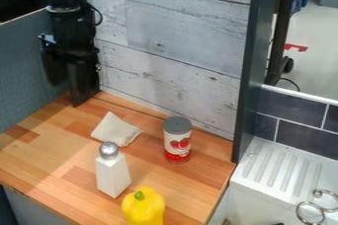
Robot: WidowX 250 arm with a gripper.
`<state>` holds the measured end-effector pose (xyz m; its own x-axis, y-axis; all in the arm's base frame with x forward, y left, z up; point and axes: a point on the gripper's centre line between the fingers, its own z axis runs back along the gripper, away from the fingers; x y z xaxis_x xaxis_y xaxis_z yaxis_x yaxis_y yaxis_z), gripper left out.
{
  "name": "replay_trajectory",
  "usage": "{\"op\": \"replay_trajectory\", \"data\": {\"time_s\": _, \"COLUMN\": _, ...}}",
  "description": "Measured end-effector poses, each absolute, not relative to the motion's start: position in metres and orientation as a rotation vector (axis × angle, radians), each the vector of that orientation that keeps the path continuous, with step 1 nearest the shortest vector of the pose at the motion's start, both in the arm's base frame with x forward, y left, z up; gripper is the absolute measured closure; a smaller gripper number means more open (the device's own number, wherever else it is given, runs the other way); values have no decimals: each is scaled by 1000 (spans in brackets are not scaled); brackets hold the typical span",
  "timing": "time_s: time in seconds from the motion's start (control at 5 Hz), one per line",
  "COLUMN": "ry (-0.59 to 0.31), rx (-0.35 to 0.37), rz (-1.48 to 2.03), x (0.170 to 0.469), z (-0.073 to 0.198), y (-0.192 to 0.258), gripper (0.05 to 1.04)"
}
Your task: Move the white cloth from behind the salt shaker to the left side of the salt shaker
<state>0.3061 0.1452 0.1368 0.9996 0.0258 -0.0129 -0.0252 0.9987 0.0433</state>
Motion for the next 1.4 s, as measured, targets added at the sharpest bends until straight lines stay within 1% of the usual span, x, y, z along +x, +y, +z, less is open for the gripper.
{"op": "replay_trajectory", "data": {"time_s": 0.2, "ry": 49, "rx": 28, "rz": 23, "x": 306, "z": 124, "y": 144, "gripper": 79}}
{"op": "replay_trajectory", "data": {"time_s": 0.4, "ry": 33, "rx": 31, "rz": 9, "x": 317, "z": 106, "y": 147, "gripper": 79}}
{"op": "replay_trajectory", "data": {"time_s": 0.6, "ry": 20, "rx": -16, "rz": -22, "x": 336, "z": 89, "y": 140, "gripper": 79}}
{"op": "replay_trajectory", "data": {"time_s": 0.8, "ry": 54, "rx": -5, "rz": -18, "x": 350, "z": 69, "y": 140, "gripper": 79}}
{"op": "replay_trajectory", "data": {"time_s": 1.0, "ry": 63, "rx": 1, "rz": -22, "x": 365, "z": 53, "y": 142, "gripper": 79}}
{"op": "replay_trajectory", "data": {"time_s": 1.2, "ry": 55, "rx": 24, "rz": -9, "x": 373, "z": 49, "y": 147, "gripper": 79}}
{"op": "replay_trajectory", "data": {"time_s": 1.4, "ry": 71, "rx": 52, "rz": 15, "x": 377, "z": 42, "y": 151, "gripper": 79}}
